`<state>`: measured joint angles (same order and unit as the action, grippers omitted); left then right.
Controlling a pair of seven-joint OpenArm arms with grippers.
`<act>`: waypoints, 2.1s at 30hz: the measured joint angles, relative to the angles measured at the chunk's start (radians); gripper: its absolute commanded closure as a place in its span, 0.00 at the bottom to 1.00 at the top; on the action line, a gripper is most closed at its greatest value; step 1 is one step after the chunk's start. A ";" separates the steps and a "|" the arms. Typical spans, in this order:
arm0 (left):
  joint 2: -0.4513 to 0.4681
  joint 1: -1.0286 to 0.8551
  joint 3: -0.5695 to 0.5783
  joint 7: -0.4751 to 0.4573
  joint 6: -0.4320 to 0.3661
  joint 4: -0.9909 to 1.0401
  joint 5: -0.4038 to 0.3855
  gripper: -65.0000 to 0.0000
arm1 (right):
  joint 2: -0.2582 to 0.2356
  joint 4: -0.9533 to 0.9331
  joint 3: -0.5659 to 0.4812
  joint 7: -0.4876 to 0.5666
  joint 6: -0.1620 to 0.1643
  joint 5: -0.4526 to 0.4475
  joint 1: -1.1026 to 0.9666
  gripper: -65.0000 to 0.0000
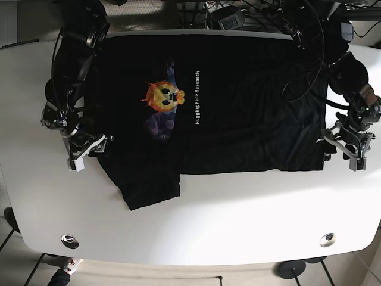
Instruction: Fold the T-shirt properly
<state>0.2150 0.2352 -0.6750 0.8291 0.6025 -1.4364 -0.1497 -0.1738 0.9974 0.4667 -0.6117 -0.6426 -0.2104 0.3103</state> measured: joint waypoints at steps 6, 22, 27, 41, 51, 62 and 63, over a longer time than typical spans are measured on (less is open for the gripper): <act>0.024 0.005 -0.004 -0.069 -0.008 0.169 -0.001 0.39 | 0.008 0.013 0.003 -0.001 0.006 0.001 -0.016 0.81; 0.055 0.044 0.004 -0.175 -0.007 0.451 -0.027 0.28 | 0.010 0.011 0.003 -0.012 0.007 0.004 -0.015 0.97; 0.056 0.047 0.050 -0.169 -0.007 0.462 -0.032 0.63 | 0.010 0.011 0.003 -0.012 0.011 0.004 -0.015 0.97; 0.040 -0.009 0.092 0.019 0.094 0.155 -0.001 1.00 | 0.016 0.233 0.001 -0.109 0.010 0.024 -0.106 0.97; 0.017 0.142 0.216 0.098 0.099 -0.013 -0.005 1.00 | -0.005 0.354 -0.010 -0.230 0.001 0.023 0.063 0.97; 0.103 0.809 0.338 0.098 0.062 0.312 0.003 1.00 | -0.156 0.275 -0.265 -0.310 0.007 0.019 0.654 0.97; 0.108 0.845 0.336 0.098 0.061 0.320 -0.001 1.00 | -0.161 0.272 -0.264 -0.312 0.006 0.012 0.696 0.97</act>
<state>0.3229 1.0805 -0.3389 0.9268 0.6636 -1.1164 -0.1505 -0.3351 1.2690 0.2028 -0.9241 -0.6361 -0.1986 1.0061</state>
